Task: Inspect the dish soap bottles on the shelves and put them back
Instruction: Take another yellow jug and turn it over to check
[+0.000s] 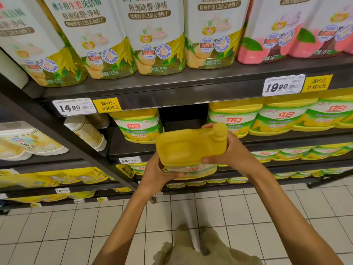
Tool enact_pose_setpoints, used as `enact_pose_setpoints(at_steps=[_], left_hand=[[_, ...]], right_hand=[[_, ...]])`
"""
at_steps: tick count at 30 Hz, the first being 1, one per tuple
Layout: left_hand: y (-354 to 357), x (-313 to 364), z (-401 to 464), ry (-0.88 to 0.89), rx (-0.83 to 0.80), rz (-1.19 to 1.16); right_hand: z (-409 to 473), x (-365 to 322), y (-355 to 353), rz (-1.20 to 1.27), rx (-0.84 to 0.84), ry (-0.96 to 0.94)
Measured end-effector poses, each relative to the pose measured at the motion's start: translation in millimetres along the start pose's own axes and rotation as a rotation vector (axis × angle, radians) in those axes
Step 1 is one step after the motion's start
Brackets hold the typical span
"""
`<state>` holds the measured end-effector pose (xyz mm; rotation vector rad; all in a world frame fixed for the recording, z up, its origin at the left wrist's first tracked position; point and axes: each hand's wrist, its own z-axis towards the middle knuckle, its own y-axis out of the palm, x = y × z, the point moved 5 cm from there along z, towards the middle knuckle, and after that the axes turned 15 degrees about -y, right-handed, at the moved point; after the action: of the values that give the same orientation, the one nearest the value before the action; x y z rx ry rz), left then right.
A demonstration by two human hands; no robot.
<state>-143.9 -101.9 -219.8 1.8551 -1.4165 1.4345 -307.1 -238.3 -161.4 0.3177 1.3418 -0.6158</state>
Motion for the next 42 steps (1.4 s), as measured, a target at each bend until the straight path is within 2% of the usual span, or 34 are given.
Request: enact_pose_setpoints(at_steps=[6,10,17,24,28,32,35,42], left_hand=[[-9,2,29,-0.072,-0.023,-0.075],[-14,7,44,-0.084,-0.024,-0.091],[-19,16,70,-0.007,0.013,-0.111],[-13,13,81,0.01,0.115,-0.036],[-6,5,68,0.003,0.269,-0.065],[1,2,57,0.018,0.451,-0.017],[4,1,58,0.011,0.479,-0.017],[13,9,68,-0.057,0.56,-0.247]], right_hand=[[34,32,0,0.18,0.19,0.134],[50,34,1,0.216,0.296,0.133],[63,35,-8,0.119,0.3,0.087],[61,30,-12,-0.104,0.23,0.071],[52,21,-5,-0.341,0.282,-0.029],[52,16,-2,-0.721,0.212,-0.105],[51,18,-3,-0.976,0.212,-0.087],[61,24,1,-0.986,0.353,-0.12]])
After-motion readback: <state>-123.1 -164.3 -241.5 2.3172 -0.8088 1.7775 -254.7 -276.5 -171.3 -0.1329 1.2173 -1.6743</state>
